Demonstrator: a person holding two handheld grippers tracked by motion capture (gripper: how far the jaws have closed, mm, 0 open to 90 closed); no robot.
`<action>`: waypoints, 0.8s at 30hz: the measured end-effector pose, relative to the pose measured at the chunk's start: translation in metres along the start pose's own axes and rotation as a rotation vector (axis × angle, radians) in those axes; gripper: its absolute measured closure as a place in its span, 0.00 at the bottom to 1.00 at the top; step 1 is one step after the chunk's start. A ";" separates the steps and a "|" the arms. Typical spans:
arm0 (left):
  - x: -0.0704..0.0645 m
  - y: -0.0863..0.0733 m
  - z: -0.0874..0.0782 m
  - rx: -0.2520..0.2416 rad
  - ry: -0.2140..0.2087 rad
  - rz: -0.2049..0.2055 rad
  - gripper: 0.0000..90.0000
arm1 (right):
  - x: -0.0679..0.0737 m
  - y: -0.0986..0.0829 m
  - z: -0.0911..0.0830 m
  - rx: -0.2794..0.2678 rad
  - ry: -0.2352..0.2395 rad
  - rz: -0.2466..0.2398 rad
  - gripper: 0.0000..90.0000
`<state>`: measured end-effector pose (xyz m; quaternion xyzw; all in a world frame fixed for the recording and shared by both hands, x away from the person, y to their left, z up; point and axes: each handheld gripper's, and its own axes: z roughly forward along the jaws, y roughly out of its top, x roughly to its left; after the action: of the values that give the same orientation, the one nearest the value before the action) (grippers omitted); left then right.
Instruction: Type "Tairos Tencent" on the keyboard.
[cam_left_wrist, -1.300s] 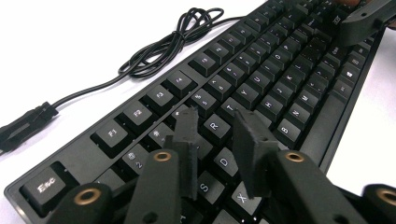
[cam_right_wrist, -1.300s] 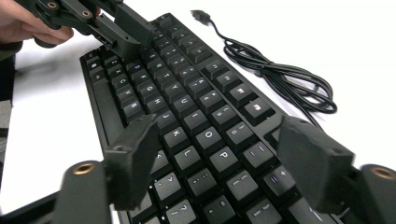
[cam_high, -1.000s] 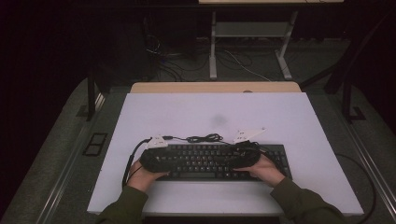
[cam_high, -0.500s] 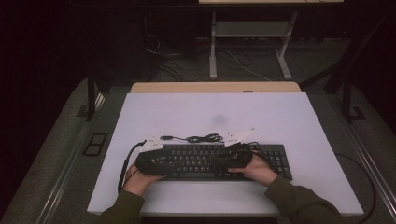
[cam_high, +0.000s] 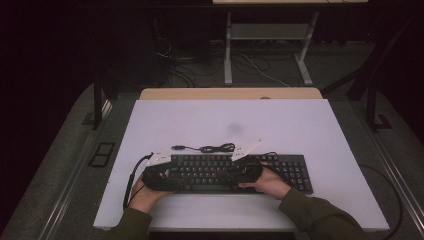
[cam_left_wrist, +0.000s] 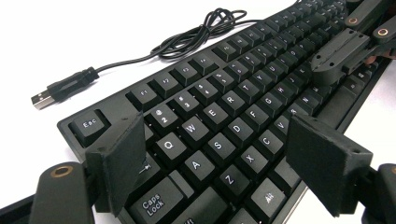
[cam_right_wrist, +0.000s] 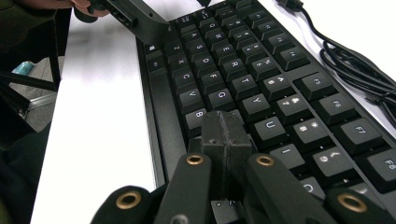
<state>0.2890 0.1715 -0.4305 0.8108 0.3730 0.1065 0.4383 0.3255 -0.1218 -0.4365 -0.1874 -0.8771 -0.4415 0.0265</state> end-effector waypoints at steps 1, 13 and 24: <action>0.000 0.000 0.000 0.000 0.002 -0.001 0.22 | 0.000 0.000 0.001 0.003 0.001 -0.002 0.99; -0.001 -0.004 -0.005 0.000 0.014 -0.004 0.22 | 0.002 0.003 0.009 0.028 0.009 -0.016 0.99; -0.001 -0.005 -0.005 -0.001 0.019 -0.003 0.22 | 0.002 0.003 0.012 0.061 -0.004 -0.050 0.99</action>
<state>0.2833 0.1758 -0.4312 0.8088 0.3784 0.1140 0.4354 0.3260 -0.1100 -0.4414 -0.1654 -0.8947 -0.4145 0.0192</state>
